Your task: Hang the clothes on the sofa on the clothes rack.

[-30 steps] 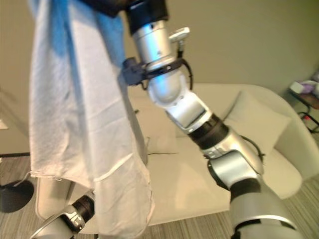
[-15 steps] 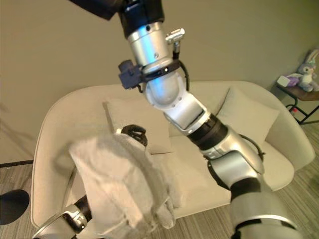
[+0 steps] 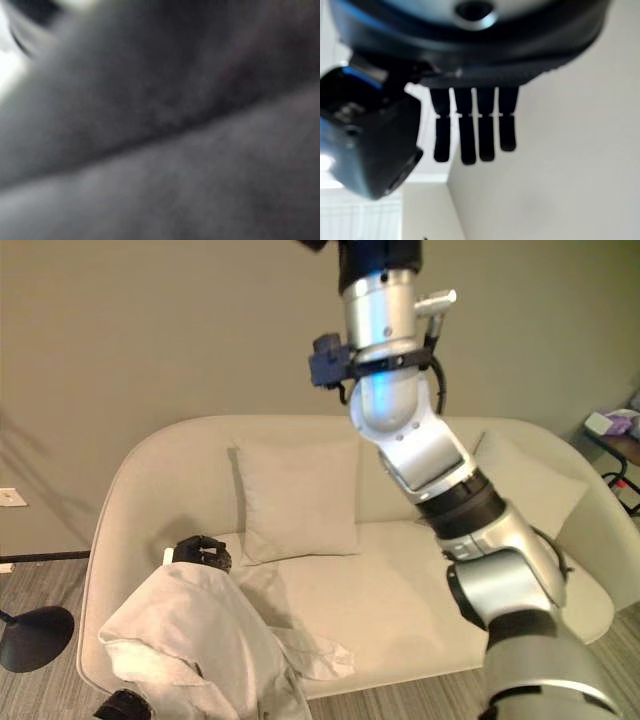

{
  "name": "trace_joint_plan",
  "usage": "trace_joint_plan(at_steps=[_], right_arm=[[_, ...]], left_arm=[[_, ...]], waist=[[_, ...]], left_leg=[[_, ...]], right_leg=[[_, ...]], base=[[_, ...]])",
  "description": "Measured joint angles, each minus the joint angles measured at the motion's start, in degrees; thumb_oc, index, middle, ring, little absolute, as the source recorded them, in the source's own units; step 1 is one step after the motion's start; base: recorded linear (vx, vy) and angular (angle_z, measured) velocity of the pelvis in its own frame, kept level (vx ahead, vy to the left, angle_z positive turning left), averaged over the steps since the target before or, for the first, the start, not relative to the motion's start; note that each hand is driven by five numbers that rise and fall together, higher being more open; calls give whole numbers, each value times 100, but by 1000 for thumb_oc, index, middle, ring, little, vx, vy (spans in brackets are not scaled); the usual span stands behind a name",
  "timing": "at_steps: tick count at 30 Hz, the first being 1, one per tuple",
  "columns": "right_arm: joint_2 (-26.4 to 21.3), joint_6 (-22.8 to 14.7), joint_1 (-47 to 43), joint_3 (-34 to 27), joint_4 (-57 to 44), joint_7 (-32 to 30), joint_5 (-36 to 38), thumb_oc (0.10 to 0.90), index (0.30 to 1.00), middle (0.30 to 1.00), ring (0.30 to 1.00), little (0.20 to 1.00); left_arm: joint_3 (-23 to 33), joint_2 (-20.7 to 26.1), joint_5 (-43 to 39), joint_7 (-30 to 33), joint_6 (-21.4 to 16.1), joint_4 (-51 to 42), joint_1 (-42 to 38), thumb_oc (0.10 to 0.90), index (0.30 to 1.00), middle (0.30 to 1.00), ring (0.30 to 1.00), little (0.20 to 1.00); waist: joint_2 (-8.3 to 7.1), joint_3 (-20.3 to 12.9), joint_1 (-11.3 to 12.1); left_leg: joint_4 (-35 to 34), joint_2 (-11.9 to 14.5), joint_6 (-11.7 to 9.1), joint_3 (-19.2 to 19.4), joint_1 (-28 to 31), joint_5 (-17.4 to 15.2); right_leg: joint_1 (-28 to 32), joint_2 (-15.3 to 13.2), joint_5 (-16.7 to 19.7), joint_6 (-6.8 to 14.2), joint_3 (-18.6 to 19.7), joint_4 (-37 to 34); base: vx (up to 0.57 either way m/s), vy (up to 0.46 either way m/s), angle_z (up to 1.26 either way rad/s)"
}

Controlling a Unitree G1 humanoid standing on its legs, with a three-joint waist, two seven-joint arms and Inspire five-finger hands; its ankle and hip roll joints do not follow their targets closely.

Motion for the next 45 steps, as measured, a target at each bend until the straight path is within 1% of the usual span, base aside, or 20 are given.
trace_joint_plan(at_steps=[2,4,5,8,10,12,14,15,17,19,22,24,25,26,31,35,38,41,43,45], right_arm=[[-558,109,732,373,-354,624,195,800,900,900,900,900],[-1063,127,1078,770,-486,1052,381,800,900,900,900,900],[-1463,164,1665,1011,-481,1481,511,800,900,900,900,900],[-1701,413,2622,1098,-352,1893,657,800,900,900,900,900],[-2196,525,3455,1106,-352,2360,718,800,900,900,900,900],[-2659,709,3572,1484,-353,2778,903,800,900,900,900,900],[-2945,732,3596,1628,-393,3086,1024,800,900,900,900,900],[-3598,750,3430,2161,-682,3527,1263,800,900,900,900,900],[-3842,751,3389,2464,-885,3956,1260,800,900,900,900,900],[-3663,755,3161,2935,-777,4288,1242,800,900,900,900,900],[-3262,783,3191,2964,-637,4542,1215,800,900,900,900,900],[-2530,761,3512,2642,-210,4572,920,800,900,900,900,900],[-2113,798,3535,2644,76,4568,461,800,900,900,900,900],[-1995,800,3579,2634,169,4566,171,800,900,900,900,900],[-1791,662,4003,2494,559,4524,-1240,800,900,900,900,900],[-1607,458,4704,2132,1254,3998,-2733,800,900,900,900,900],[-1466,459,5176,1760,1522,3626,-3345,800,900,900,900,900],[-1295,424,5329,1736,1801,3266,-3949,800,900,900,900,900],[-962,483,5348,1751,2152,2962,-4235,800,900,900,900,900],[-367,466,5454,1591,2690,2475,-4653,800,900,900,900,900]], left_arm=[[217,-242,-661,-214,-2,-215,155,400,300,300,300,300],[250,-261,-828,-255,-4,-497,364,400,300,300,300,300],[248,-274,-943,-408,0,-688,501,400,300,300,300,300],[262,-254,-1046,-562,-3,-825,601,400,300,300,300,300],[346,-307,-1069,-751,-8,-870,665,400,300,300,300,300],[401,-274,-1162,-830,-1,-870,687,400,300,300,300,300],[488,-279,-1200,-897,0,-870,692,400,300,300,300,300],[505,-301,-1279,-1116,0,-870,729,400,300,300,300,300],[505,-298,-1307,-1267,5,-868,751,400,300,300,300,300],[507,-304,-1326,-1495,12,-811,758,400,300,300,300,300],[451,-357,-1482,-1670,11,-809,756,400,300,300,300,300],[466,-329,-1612,-1747,11,-774,778,400,300,300,300,300],[484,-321,-1711,-1758,11,-660,729,400,300,300,300,300],[492,-315,-1713,-1762,11,-605,719,400,300,300,300,300],[661,-284,-1718,-1755,13,-582,747,400,300,300,300,300],[701,-205,-1716,-1688,12,-573,770,400,300,300,300,300],[694,-209,-1712,-1666,13,-568,789,400,300,300,300,300],[693,-228,-1713,-1557,19,-566,866,400,300,300,300,300],[693,-250,-1713,-1535,19,-565,882,400,300,300,300,300],[678,-304,-1713,-1434,20,-567,881,400,300,300,300,300]], waist=[[4,-6,-10],[-5,-10,0],[-5,-9,12],[40,6,1],[87,15,-6],[110,20,-69],[112,22,-141],[113,23,-154],[98,35,-160],[106,43,-195],[153,95,-191],[178,115,-154],[245,159,-143],[276,180,-129],[310,239,44],[313,250,92],[371,296,90],[462,356,20],[471,373,12],[498,412,82]], left_leg=[[0,0,-1,3,-1,0],[0,-6,-2,5,-1,1],[0,-3,-3,2,-9,1],[-2,-7,-4,3,-50,0],[-2,-17,-6,-5,-127,0],[0,-57,-8,0,-138,3],[0,-60,-14,-3,-150,7],[0,-72,-17,-2,-151,7],[0,-58,-18,0,-151,6],[1,-49,-23,19,-140,1],[1,-51,-32,17,-139,-5],[1,-24,-33,19,-130,-7],[1,-25,-37,17,-131,-10],[1,-28,-37,16,-131,-10],[2,-75,-36,-9,-158,-9],[1,-76,-36,-36,-171,-9],[0,-72,-46,-84,-205,0],[0,-77,-58,-120,-215,10],[1,-71,-64,-132,-219,14],[2,-75,-64,-148,-218,15]], right_leg=[[-9,-2,1,-1,0,13],[-10,-10,1,-1,-1,8],[-16,-2,1,-1,-10,11],[-57,-3,1,-2,-9,16],[-122,-14,2,-1,-15,10],[-133,-19,3,1,-14,-1],[-132,-16,3,1,-24,-16],[-107,-24,4,2,-33,-57],[-109,-15,4,2,-34,-66],[-113,-11,4,2,-22,-67],[-112,-15,5,2,-22,-65],[-109,-11,4,2,-18,-58],[-108,-18,4,2,-19,-59],[-108,-27,8,5,-19,-56],[-108,-42,6,7,-47,-60],[-99,-36,4,9,-84,-67],[-98,-12,4,8,-126,-81],[-92,4,4,8,-168,-85],[-92,17,4,7,-172,-85],[-81,19,2,5,-180,-85]], base=[[0,0,0],[0,0,0],[0,0,0],[0,0,0],[0,0,0],[0,0,0],[0,0,0],[0,0,0],[4,5,-3],[14,1,-5],[0,0,0],[0,0,0],[0,0,0],[27,-3,4],[4,-2,2],[9,-4,3],[7,-3,7],[6,0,4],[11,-8,2],[14,-18,4]])
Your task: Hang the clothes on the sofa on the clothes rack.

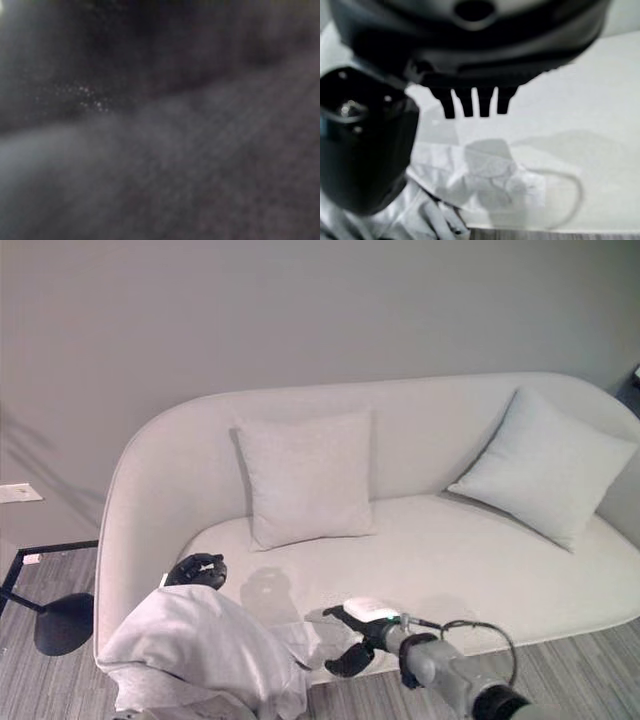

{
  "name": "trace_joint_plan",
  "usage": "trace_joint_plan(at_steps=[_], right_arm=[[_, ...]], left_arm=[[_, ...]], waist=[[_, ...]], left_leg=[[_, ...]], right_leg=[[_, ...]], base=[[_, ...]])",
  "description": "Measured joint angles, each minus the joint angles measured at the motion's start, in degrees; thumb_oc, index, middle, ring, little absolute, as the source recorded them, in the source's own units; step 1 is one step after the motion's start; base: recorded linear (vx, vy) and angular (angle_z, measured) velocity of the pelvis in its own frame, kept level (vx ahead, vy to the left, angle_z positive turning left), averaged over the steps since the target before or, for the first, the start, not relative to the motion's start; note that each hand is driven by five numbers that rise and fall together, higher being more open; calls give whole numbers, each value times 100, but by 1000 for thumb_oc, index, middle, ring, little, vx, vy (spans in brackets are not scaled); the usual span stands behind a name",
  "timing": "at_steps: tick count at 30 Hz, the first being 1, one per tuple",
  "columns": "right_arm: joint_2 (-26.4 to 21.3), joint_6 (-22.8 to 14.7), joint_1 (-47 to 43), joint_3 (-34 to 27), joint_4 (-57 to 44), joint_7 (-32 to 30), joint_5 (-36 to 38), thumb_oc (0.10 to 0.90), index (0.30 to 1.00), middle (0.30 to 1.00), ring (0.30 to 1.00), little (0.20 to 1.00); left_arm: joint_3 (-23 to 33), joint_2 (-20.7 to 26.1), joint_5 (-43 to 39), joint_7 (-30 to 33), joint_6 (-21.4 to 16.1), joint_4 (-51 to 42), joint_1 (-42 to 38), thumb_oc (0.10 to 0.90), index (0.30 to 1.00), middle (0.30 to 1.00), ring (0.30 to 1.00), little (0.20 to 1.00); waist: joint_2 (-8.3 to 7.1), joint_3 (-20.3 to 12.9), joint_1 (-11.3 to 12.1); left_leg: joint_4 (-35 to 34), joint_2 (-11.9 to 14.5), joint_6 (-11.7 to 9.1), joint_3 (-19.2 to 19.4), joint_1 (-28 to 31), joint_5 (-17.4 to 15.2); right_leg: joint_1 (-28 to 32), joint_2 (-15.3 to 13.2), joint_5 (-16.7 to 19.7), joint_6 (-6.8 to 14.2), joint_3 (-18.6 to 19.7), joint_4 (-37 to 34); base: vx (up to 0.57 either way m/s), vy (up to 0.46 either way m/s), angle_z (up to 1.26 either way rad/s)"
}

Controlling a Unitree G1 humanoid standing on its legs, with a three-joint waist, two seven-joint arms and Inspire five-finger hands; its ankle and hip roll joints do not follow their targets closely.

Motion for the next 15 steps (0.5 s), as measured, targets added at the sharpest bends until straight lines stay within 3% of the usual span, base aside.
trace_joint_plan(at_steps=[2,5,7,11,15], right_arm=[[591,160,-7,47,535,-285,-235,800,900,900,900,900],[1038,177,-16,314,805,-495,-421,800,900,900,900,900],[1691,276,-124,434,1216,-860,-418,800,900,900,900,900],[1871,282,-401,639,1259,-1107,-418,800,900,900,900,900],[2157,332,-565,668,1470,-1296,-400,800,900,900,900,900]], left_arm=[[-20,-17,-1,128,0,0,-57,400,300,300,300,300],[-28,-5,0,270,-2,-35,-156,400,300,300,300,300],[-142,4,2,490,-12,-141,-411,400,300,300,300,300],[-341,-5,16,541,-13,-203,-601,400,300,300,300,300],[-405,4,17,644,-18,-356,-726,400,300,300,300,300]], waist=[[25,22,69],[108,79,192],[216,198,294],[404,337,410],[398,350,577]], left_leg=[[0,1,-4,-15,-8,3],[1,-12,-7,-42,-18,9],[2,1,-37,-202,-156,75],[2,-9,-44,-325,-309,89],[3,-73,-8,-357,-421,120]], right_leg=[[-1,10,-2,-4,-5,0],[6,6,-3,-4,-31,0],[-30,80,-6,-10,-177,0],[-116,95,9,-27,-285,10],[-207,66,6,-23,-327,21]], base=[[-5,-3,2],[-53,-2,6],[-91,21,28],[-44,22,19],[-12,33,7]])
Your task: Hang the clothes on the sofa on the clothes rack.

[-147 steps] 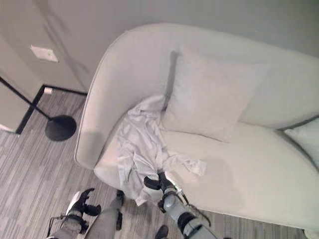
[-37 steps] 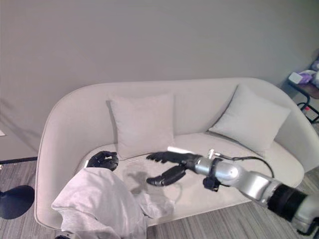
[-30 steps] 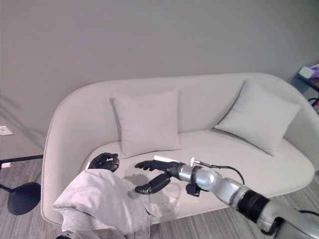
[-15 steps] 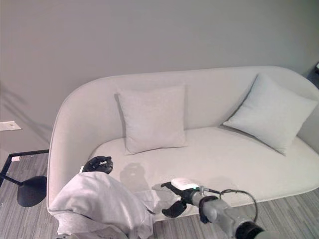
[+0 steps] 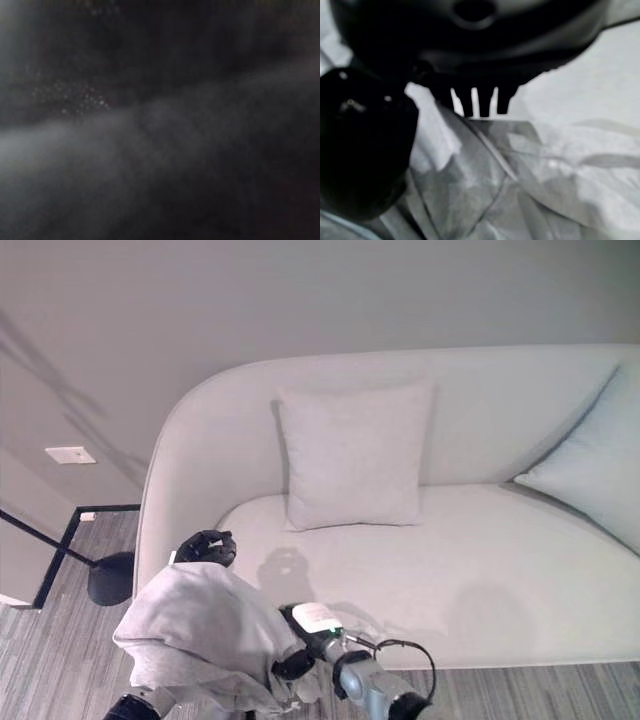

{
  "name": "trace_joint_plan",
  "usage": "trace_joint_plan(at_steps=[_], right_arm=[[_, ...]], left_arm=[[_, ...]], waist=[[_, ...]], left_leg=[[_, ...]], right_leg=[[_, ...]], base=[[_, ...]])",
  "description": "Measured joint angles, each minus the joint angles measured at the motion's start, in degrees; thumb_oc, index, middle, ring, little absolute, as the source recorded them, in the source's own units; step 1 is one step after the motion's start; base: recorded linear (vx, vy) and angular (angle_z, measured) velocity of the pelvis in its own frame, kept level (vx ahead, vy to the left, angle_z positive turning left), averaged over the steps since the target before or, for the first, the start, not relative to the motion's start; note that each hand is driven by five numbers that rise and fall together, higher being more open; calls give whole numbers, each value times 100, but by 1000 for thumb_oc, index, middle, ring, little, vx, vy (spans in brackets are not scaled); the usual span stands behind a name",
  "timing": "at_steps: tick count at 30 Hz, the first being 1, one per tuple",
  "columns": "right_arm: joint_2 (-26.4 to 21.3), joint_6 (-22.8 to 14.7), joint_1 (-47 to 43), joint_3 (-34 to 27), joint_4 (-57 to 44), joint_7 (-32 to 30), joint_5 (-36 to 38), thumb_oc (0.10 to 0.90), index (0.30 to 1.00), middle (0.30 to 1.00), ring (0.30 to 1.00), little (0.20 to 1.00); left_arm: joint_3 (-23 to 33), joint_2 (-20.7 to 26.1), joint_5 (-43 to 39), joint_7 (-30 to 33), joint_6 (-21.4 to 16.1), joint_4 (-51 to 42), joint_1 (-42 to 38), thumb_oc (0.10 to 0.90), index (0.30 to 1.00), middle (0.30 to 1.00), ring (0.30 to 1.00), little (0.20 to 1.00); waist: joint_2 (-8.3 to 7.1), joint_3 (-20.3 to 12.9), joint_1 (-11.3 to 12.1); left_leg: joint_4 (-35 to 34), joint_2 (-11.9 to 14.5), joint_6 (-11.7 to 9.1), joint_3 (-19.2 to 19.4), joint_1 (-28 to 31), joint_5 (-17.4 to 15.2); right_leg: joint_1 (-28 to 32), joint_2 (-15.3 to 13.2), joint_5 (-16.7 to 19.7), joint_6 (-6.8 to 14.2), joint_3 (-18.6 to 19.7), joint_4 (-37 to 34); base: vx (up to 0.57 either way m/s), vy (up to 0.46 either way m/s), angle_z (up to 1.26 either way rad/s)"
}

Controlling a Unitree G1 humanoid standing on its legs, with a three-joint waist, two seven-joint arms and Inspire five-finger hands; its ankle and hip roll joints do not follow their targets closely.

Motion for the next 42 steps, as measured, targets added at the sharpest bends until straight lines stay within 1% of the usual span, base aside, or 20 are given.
trace_joint_plan(at_steps=[2,5,10,11,12,17,21,23,24,25,28,31,32,34,36,37,38,39,40,42], right_arm=[[17,20,-7,-16,10,-5,9,800,900,900,900,900],[179,31,-13,-15,154,-13,53,800,900,900,900,900],[363,73,-17,53,463,44,273,800,900,900,900,900],[460,105,-25,119,475,133,374,499,448,448,448,448],[515,102,-27,142,478,177,442,400,300,300,300,300],[980,92,-13,120,770,442,987,400,300,300,300,300],[974,89,-15,89,779,511,1155,400,300,300,300,300],[938,50,81,-339,867,491,1245,400,300,300,300,300],[891,103,134,-489,872,431,1322,400,300,300,300,300],[792,98,207,-793,871,373,1430,400,300,300,300,300],[601,110,231,-1129,825,239,1533,400,300,300,300,300],[245,122,375,-1800,594,111,1703,400,300,300,300,300],[-48,190,486,-2140,278,0,1820,400,300,300,300,300],[-543,231,851,-2547,-706,-67,1843,400,300,300,300,300],[-806,299,930,-2793,-1005,-247,1856,400,300,300,300,300],[-884,342,1009,-2875,-1185,-242,1854,400,300,300,300,300],[-1112,360,1184,-3030,-1587,-245,1841,400,300,300,300,300],[-1518,436,1489,-3394,-2355,-263,1564,400,300,300,300,300],[-1567,411,1534,-3566,-2553,-378,1413,400,300,300,300,300],[-1647,446,1443,-3835,-2601,-551,1242,400,300,300,300,300]], left_arm=[[-27,12,0,76,0,-1,-93,400,300,300,300,300],[-49,6,1,109,-1,-20,-157,400,300,300,300,300],[-141,-2,6,130,-18,-201,-219,400,300,300,300,300],[-155,3,5,217,-19,-226,-285,400,300,300,300,300],[-166,-3,6,220,-20,-238,-338,400,300,300,300,300],[-231,6,49,233,-21,-425,-475,400,300,300,300,300],[-246,16,86,292,-21,-425,-609,400,300,300,300,300],[-200,53,169,367,-21,-426,-602,400,300,300,300,300],[-161,62,171,394,-21,-425,-597,400,300,300,300,300],[-59,87,174,430,-21,-425,-563,400,300,300,300,300],[134,120,173,479,-20,-424,-507,400,300,300,300,300],[270,126,223,477,-17,-426,-483,400,300,300,300,300],[376,146,239,465,-7,-435,-417,400,300,300,300,300],[581,182,277,452,4,-500,-220,400,300,300,300,300],[692,256,277,453,27,-505,-98,400,300,300,300,300],[701,259,278,431,33,-512,-83,400,300,300,300,300],[731,258,278,418,56,-568,-29,400,300,300,300,300],[856,252,278,321,114,-659,100,400,300,300,300,300],[916,258,277,323,126,-665,167,400,300,300,300,300],[924,313,276,281,156,-648,205,400,300,300,300,300]], waist=[[-18,11,5],[-36,28,43],[-14,75,63],[-13,123,85],[-10,134,99],[-9,137,114],[-17,142,99],[-29,149,71],[-39,156,59],[-58,167,17],[-101,184,-53],[-179,179,-89],[-221,169,-155],[-283,156,-218],[-410,86,-355],[-431,75,-363],[-462,72,-367],[-514,56,-367],[-557,29,-375],[-668,-63,-488]], left_leg=[[1,-29,5,-27,-28,2],[1,-37,5,-42,-56,2],[1,-42,2,-107,-176,13],[1,-55,7,-110,-186,17],[1,-56,7,-117,-210,17],[1,-123,21,-114,-285,9],[2,-158,39,-109,-284,-4],[2,-165,56,-95,-255,-16],[2,-170,61,-83,-230,-20],[1,-168,77,-53,-178,-31],[0,-174,90,-35,-100,-40],[-1,-144,95,-32,-56,-45],[0,-137,96,-16,-30,-50],[0,-145,119,44,22,-57],[0,-121,120,73,62,-63],[0,-119,119,71,65,-63],[-1,-119,123,74,86,-66],[-1,-115,133,143,125,-81],[-1,-120,139,206,167,-85],[-2,-104,142,226,227,-100]], right_leg=[[-3,-16,-11,15,-33,-5],[-19,-11,-15,18,-82,-5],[-103,3,-23,15,-138,-8],[-110,-6,-23,15,-148,-7],[-129,-4,-23,15,-152,-8],[-194,-72,-28,24,-162,-4],[-207,-119,-32,31,-163,38],[-208,-141,-48,54,-156,82],[-201,-155,-54,63,-149,92],[-167,-180,-56,66,-134,96],[-99,-197,-58,71,-126,97],[-63,-182,-60,73,-113,107],[-56,-184,-59,73,-68,120],[-43,-207,-57,77,2,123],[-26,-200,-57,77,21,130],[-19,-198,-58,78,21,130],[-2,-200,-58,78,24,130],[-1,-220,-57,78,73,134],[-10,-233,-57,78,157,147],[21,-234,-58,80,177,160]], base=[[-7,24,9],[-24,55,5],[-14,34,7],[-10,79,2],[0,44,2],[1,37,1],[8,30,1],[39,27,-3],[48,1,-7],[33,-8,-7],[45,-16,-3],[25,-22,-2],[43,-40,-6],[25,-22,-15],[56,-28,-10],[47,-22,-1],[33,-15,-9],[6,-7,-23],[22,-14,-31],[32,-25,-15]])
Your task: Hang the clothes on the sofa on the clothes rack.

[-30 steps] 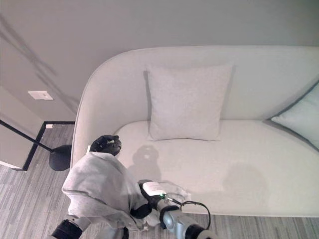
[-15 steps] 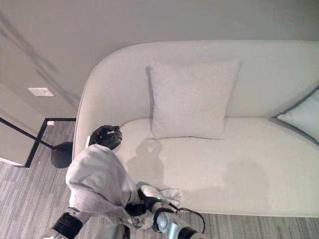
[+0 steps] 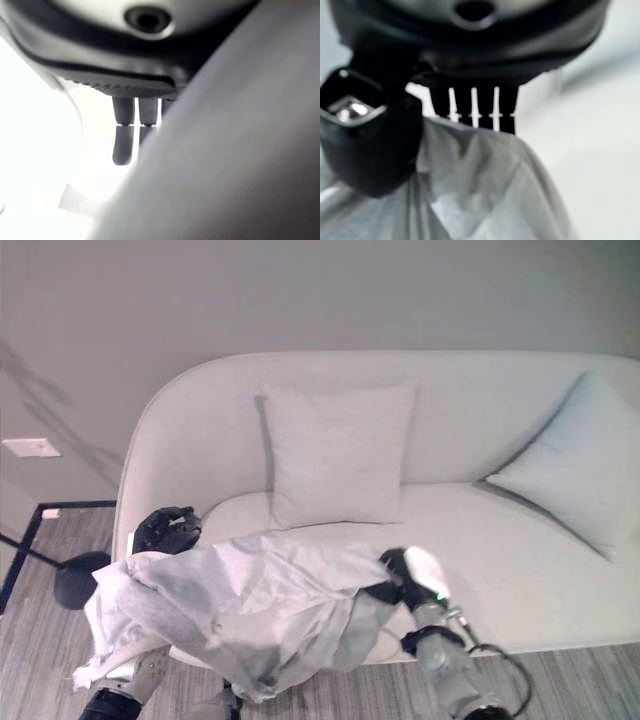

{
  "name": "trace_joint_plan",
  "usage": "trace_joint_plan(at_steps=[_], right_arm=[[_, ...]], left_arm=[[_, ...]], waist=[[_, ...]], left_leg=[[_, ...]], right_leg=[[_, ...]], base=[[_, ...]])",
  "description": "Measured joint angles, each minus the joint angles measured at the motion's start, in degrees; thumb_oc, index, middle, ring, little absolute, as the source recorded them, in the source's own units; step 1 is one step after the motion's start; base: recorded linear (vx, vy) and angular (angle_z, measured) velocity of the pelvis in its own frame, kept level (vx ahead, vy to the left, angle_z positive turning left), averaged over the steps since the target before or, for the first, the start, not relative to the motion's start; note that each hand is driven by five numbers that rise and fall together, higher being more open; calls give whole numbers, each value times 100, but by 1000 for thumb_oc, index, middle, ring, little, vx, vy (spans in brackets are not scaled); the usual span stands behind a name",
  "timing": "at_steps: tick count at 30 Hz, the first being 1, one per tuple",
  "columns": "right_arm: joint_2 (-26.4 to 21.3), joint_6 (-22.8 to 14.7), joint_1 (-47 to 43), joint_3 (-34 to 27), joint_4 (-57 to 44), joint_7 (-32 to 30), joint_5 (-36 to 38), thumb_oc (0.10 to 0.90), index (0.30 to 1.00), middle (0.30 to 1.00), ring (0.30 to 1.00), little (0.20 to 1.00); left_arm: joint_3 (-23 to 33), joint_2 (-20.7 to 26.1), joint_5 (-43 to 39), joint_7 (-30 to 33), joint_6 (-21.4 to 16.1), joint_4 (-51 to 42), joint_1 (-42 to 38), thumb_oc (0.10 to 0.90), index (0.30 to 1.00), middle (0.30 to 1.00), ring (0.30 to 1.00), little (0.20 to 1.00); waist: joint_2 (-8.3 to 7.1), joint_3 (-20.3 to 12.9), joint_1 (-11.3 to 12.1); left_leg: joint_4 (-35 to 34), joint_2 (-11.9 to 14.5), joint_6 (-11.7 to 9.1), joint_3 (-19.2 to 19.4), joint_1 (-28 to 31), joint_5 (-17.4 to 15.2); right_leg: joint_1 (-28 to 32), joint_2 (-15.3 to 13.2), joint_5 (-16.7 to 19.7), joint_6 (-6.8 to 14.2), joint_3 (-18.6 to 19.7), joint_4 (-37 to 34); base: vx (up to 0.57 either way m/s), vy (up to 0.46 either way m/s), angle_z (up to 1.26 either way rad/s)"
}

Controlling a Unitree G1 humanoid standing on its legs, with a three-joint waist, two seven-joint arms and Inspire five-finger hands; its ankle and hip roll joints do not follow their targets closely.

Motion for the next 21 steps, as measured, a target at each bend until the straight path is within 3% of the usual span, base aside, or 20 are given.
trace_joint_plan(at_steps=[4,12,13,14,21], right_arm=[[-239,90,-95,-594,-864,-205,-693,400,300,300,300,300],[-496,137,-609,-596,-1491,-358,-1227,400,300,300,300,300],[-593,111,-731,-594,-1562,-375,-1255,400,300,300,300,300],[-724,96,-905,-594,-1598,-389,-1275,400,300,300,300,300],[-1354,68,-2168,-536,-1476,-699,-1332,400,300,300,300,300]], left_arm=[[-8,-1,2,-256,22,-8,7,400,300,300,300,300],[-4,-1,10,-322,65,-8,141,413,319,319,319,319],[-6,-2,45,-322,87,-7,153,543,514,514,514,514],[-6,0,157,-323,103,-7,172,800,900,900,900,900],[-82,87,882,-469,130,90,409,800,900,900,900,900]], waist=[[-78,-84,-42],[-43,-220,-13],[-43,-220,-8],[-44,-220,-4],[-48,-220,129]], left_leg=[[-2,56,6,94,108,-8],[-1,51,33,98,123,-42],[-1,50,31,98,123,-41],[-1,48,32,99,123,-42],[0,47,29,132,192,-39]], right_leg=[[18,1,19,7,155,23],[35,-5,37,16,170,19],[36,-5,38,16,169,20],[37,-7,39,18,168,20],[88,-14,41,20,180,19]], base=[[19,-28,-13],[2,-1,-1],[0,0,0],[0,0,0],[-3,-2,-1]])
